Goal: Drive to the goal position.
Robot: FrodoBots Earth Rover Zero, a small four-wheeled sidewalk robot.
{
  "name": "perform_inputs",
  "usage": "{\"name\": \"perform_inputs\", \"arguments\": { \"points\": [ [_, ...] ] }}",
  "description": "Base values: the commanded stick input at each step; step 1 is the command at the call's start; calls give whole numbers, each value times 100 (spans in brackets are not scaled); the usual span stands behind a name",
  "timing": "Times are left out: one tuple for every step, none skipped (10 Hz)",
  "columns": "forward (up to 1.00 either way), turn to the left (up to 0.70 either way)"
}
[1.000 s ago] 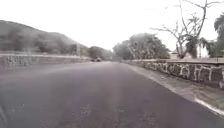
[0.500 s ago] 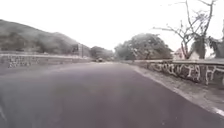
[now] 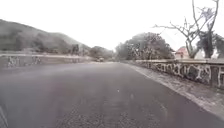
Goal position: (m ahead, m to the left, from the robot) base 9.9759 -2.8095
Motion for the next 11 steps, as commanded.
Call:
{"name": "perform_inputs", "arguments": {
  "points": [
    [70, 0],
    [70, 0],
    [70, 0],
    [70, 0],
    [70, 0],
    [70, 0],
    [70, 0],
    [70, 0],
    [70, 0],
    [70, 0],
    [70, 0]
  ]
}}
